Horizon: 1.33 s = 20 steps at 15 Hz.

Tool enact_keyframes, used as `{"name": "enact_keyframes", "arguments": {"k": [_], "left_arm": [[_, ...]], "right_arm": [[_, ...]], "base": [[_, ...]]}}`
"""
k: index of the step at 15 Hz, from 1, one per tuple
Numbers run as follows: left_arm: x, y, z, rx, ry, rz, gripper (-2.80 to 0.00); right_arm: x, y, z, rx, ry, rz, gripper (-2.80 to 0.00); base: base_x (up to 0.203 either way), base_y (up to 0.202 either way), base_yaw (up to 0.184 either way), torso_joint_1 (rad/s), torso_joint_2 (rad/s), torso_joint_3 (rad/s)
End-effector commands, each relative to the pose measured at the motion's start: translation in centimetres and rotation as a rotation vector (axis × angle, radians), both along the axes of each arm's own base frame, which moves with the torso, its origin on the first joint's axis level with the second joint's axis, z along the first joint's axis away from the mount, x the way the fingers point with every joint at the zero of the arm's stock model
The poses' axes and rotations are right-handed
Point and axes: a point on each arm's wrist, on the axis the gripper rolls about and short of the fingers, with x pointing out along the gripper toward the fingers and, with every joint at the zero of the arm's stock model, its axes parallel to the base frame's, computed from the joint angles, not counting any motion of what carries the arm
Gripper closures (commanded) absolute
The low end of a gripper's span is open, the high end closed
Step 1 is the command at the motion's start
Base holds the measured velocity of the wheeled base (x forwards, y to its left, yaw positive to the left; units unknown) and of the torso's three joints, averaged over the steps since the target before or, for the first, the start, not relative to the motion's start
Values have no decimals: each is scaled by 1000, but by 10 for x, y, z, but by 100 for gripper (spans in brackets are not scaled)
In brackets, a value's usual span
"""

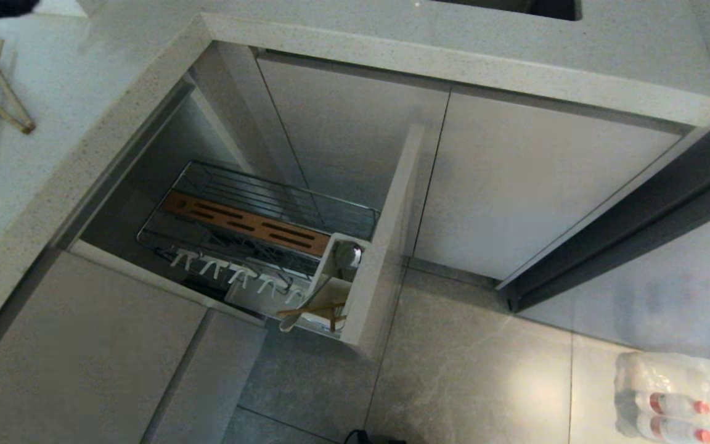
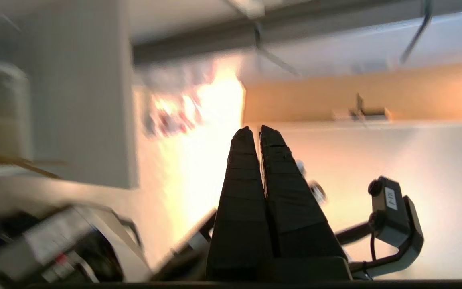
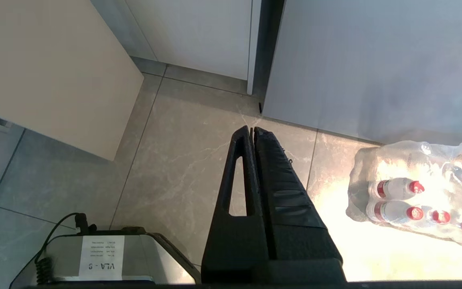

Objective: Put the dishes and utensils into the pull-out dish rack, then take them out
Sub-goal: Close the cupboard

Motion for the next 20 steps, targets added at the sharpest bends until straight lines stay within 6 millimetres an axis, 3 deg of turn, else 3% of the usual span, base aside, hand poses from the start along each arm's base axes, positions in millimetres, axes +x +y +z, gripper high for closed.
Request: {"name": "enact_keyframes", "arguments": {"k": [1, 3, 8, 11, 14, 20], "left_arm": [[31, -15, -11, 15, 92, -72, 0], [54, -37, -24, 40, 176, -160, 0], [80, -75, -42, 101, 252, -235, 0], [94, -101, -56, 266, 200, -135, 0], [108, -123, -73, 396, 129, -195, 0], [109, -165, -94, 468, 67, -348, 0]], "right_arm": [[0, 0, 0, 0, 1, 0, 0], [0, 0, 0, 0, 1, 0, 0], [0, 0, 0, 0, 1, 0, 0], [0, 0, 0, 0, 1, 0, 0], [0, 0, 0, 0, 1, 0, 0], [0, 0, 0, 0, 1, 0, 0]], "base": [[0, 0, 0, 0, 0, 0], [0, 0, 0, 0, 0, 0], [0, 0, 0, 6, 0, 0], [0, 0, 0, 0, 0, 0], [0, 0, 0, 0, 0, 0], [0, 0, 0, 0, 0, 0]]}}
